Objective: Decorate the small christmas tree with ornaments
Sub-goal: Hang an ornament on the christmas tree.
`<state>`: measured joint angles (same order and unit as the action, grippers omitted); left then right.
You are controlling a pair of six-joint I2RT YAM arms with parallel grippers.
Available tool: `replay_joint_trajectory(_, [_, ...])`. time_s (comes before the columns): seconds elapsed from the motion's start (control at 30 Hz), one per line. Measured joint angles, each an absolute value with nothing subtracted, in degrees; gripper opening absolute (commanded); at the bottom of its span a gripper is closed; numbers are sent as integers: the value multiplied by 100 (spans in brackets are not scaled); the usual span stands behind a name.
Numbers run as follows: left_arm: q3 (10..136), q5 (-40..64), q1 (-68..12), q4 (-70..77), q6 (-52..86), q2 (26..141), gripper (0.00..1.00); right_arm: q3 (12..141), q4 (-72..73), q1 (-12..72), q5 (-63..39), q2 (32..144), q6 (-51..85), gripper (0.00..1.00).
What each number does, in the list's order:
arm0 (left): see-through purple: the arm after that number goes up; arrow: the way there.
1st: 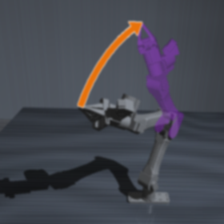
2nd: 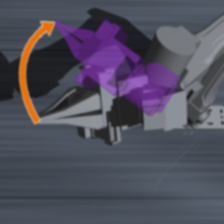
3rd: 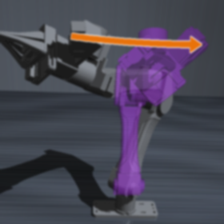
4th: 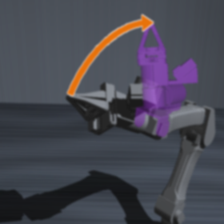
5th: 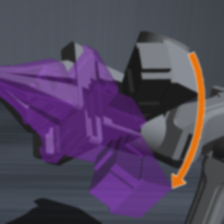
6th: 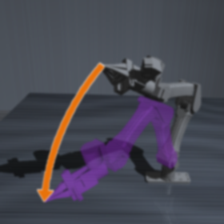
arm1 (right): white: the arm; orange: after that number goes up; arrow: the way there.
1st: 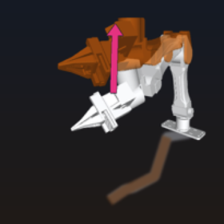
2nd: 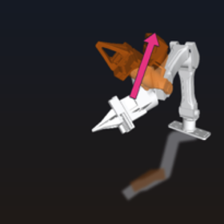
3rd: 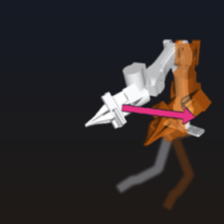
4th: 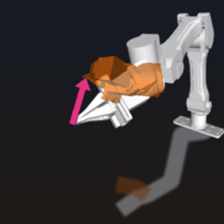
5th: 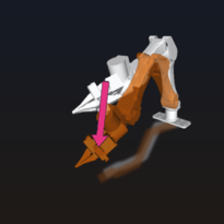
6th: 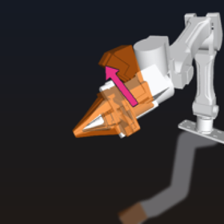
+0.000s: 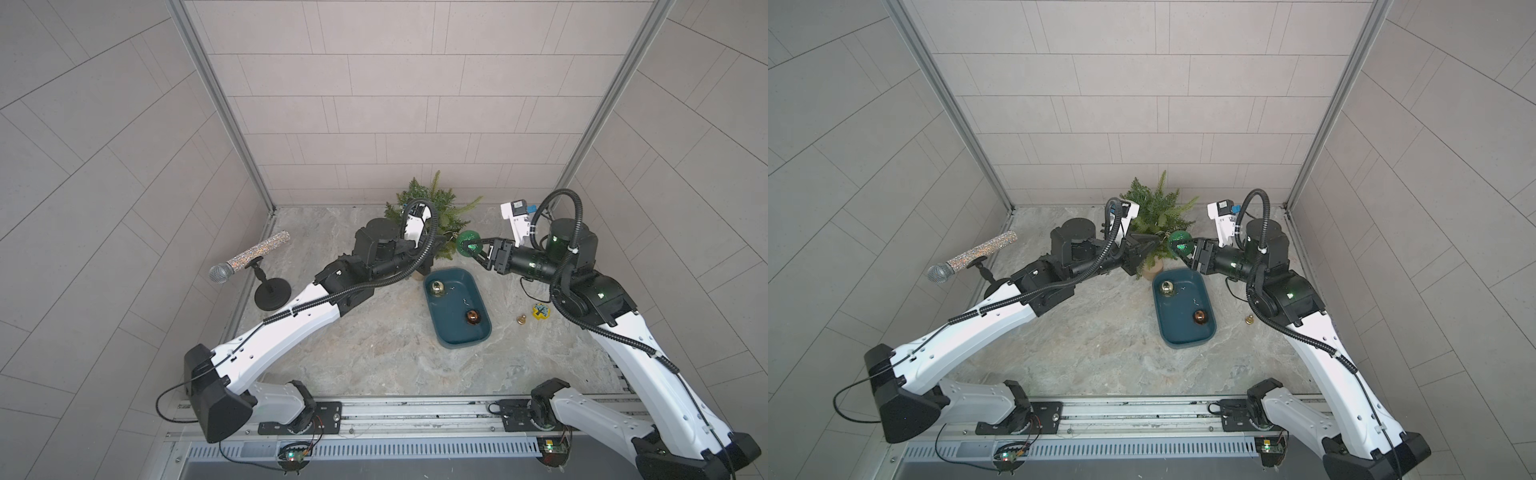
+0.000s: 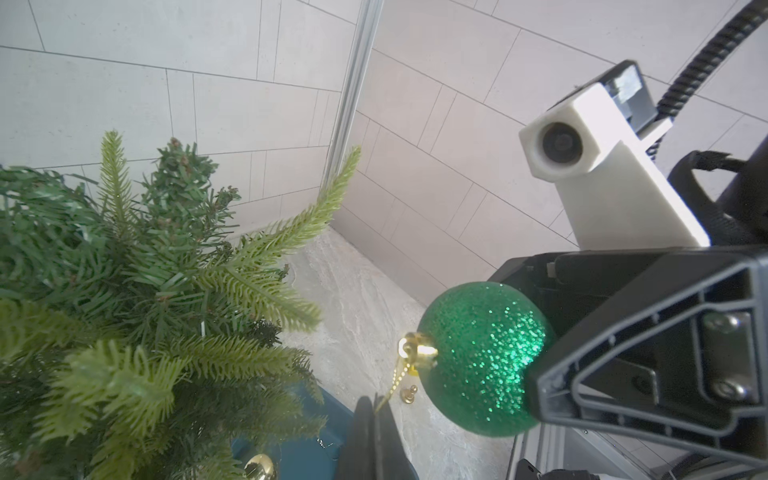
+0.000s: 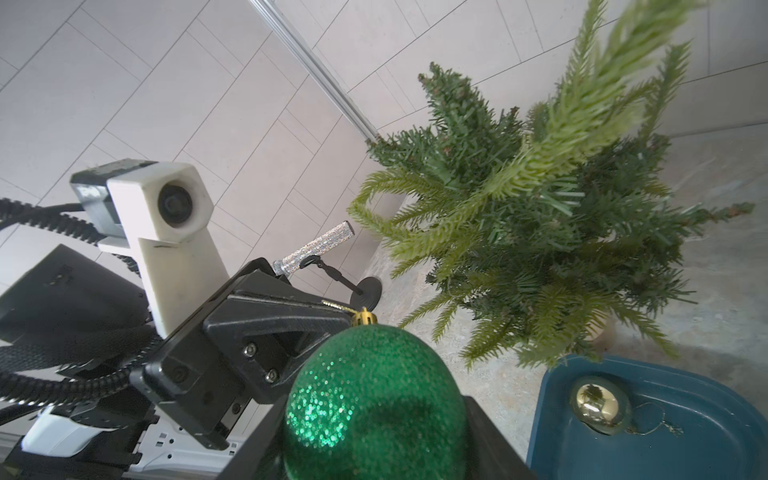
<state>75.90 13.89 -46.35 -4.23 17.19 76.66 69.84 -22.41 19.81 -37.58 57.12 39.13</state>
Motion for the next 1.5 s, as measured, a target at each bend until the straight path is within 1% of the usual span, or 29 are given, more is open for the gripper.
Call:
replay_joint_trajectory(0.5, [8088,1328,-4427,-596,1708,8068,0,7100,-1968,1868,-3310,6045,3898,56])
replay_joint_trajectory(0.83, [8230,1345,-4372,-657,1741,8311,0,7135,-1789,1824,-3251,6296,3933,56])
replay_joint_trajectory(1.17, [8239,1393,-4346,-692,1820,8348,1,7050,-1726,1754,-3242,6278,3970,56])
replay_joint_trajectory(1.23, [8239,1398,-4346,-690,1831,8348,4,6973,-1719,1732,-3247,6250,3986,56])
replay_joint_trajectory(1.3, [8239,1411,-4346,-687,1850,8348,10,6893,-1710,1721,-3249,6213,4001,56])
replay_joint_trajectory(1.4, [8239,1413,-4346,-681,1865,8346,17,6746,-1699,1719,-3247,6130,4038,56])
replay_joint_trajectory(1.47, [8237,1411,-4346,-672,1905,8340,27,6646,-1688,1719,-3249,6069,4075,56])
replay_joint_trajectory(1.5, [8237,1411,-4346,-672,1909,8335,30,6604,-1684,1719,-3249,6042,4091,56])
